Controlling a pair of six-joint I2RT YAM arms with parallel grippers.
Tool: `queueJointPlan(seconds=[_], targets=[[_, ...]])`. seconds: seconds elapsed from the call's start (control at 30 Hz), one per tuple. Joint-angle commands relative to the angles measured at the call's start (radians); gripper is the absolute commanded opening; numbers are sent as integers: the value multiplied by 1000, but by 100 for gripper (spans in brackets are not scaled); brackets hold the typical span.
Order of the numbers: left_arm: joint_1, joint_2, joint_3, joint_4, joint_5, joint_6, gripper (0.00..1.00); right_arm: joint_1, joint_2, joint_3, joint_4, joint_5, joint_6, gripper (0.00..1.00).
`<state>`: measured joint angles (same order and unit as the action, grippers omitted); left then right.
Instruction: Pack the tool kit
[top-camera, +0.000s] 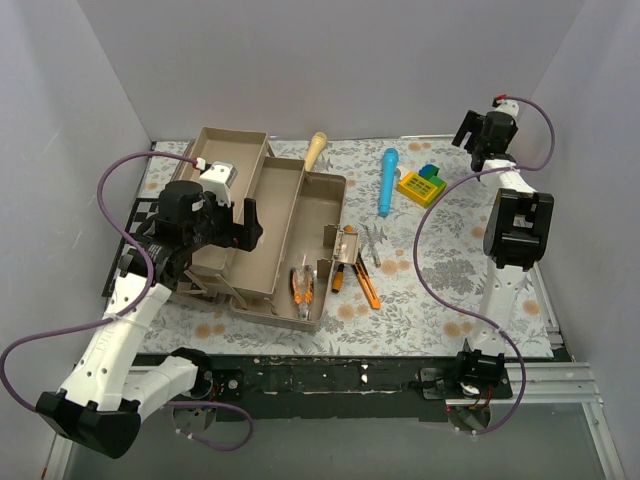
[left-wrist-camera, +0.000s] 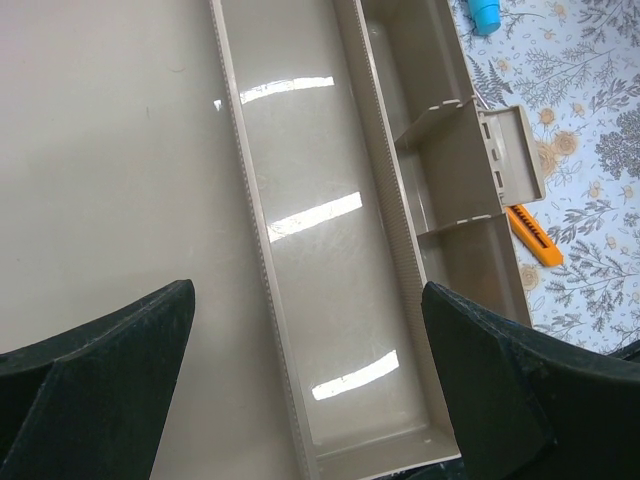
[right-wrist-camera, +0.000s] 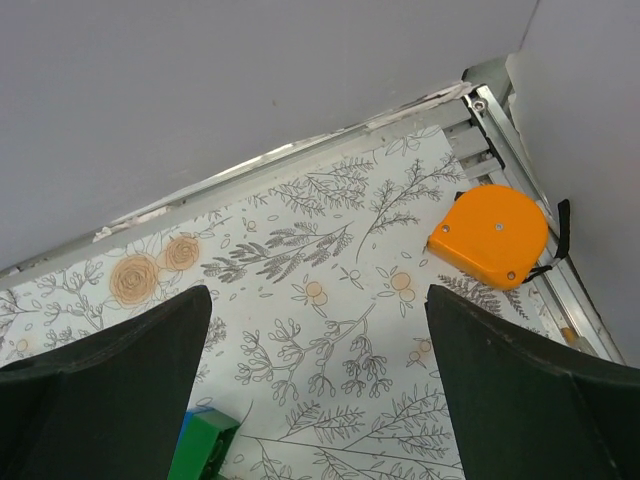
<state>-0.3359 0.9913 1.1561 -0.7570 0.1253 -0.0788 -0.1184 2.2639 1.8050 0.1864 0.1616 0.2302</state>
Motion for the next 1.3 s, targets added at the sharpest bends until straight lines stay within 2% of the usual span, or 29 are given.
queueJointPlan(seconds=[0.0,0.4,0.57,0.63,0.8,0.9,0.97,1.07,1.17,1.27], targets=[[5,-8,16,5,-21,14,98,-6,-27,-7,7,3,-52,97],[5,-62,17,-24,-52,25,98,-3,-103,-138,59,65,-18,98],[5,-56,17,-18,-35,22,98,2,-93,-35,-132,56,-22,98],[6,-57,14,-5,-23,14,98,8,-145,-109,-98,7,-57,98],[6,-45,31,18,36,-13,98,81,-372,-438,160,-22,-138,98],[6,-42,42,18,53,-33,98,159,-495,-542,176,-34,-129,98],[6,-49,42,22,53,-41,98,210,-573,-575,119,-28,-118,98],[5,-62,53,13,47,-41,98,269,-708,-569,-86,-127,-69,98],[8,-75,63,-4,34,-41,98,273,-814,-558,-236,-405,-51,98],[6,-100,65,-5,31,-50,98,273,-952,-666,-210,-479,-11,98]])
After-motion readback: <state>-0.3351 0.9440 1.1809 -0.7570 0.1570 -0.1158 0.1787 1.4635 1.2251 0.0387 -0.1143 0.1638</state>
